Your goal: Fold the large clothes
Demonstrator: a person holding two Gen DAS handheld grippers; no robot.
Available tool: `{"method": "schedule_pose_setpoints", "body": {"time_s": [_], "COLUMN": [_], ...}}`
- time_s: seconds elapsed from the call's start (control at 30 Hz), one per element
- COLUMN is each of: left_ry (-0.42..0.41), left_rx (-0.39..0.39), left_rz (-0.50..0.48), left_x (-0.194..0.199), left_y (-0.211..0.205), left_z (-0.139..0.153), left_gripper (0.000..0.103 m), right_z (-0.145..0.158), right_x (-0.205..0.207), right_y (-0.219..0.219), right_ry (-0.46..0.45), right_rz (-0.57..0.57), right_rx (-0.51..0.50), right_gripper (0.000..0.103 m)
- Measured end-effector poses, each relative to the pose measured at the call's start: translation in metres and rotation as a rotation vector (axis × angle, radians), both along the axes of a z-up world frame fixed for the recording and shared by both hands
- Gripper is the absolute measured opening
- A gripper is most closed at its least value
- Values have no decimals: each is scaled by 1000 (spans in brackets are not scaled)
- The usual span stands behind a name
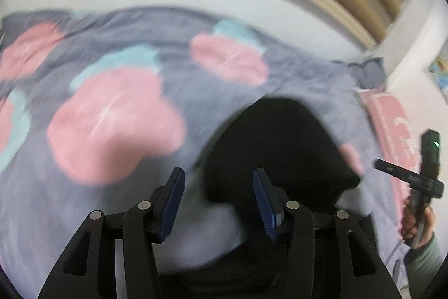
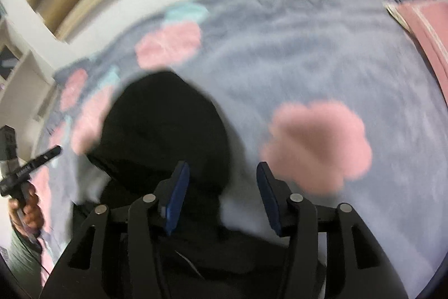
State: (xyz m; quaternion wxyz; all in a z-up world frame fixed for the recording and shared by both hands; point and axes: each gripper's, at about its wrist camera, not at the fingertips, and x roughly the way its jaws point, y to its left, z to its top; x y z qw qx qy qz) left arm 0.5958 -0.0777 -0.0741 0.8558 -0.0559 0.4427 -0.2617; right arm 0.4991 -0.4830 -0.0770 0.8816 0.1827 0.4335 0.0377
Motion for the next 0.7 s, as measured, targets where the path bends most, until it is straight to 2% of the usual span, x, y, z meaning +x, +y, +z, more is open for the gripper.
{"method": "schedule_pose_setpoints", "body": {"time_s": [0.1,0.2,0.3,0.37,0.43,0.6,0.7], "left_ry": [-25,44,83,134,178,134,110], "left_rx": [6,10,90,140,130,152,84], "left_rz": [-32,-57,-48,-27,-34,-51,-42], "left_x": [21,43,54,60,63,58,52], "left_y": [-38,-73,-91,-89,-84,-84,-71], "left_z": [-1,-29,-69,-100,-125,-112,-86], "left_gripper": [56,56,56,56,56,56,56], "right_z": [9,-6,-49,-86,-113,-105,-77], "right_x": [44,87,119,120,116,111,91], "right_y": [29,64,83,78,70,63,55], "right_ry": [-42,-40,33,98,120,115,82], "right_rz": [56,140,166,154,147,153,171], "right_rx": [-38,-75,-154,-130,-66,-58,-74], "right_gripper": [55,55,55,52,48,48,50]}}
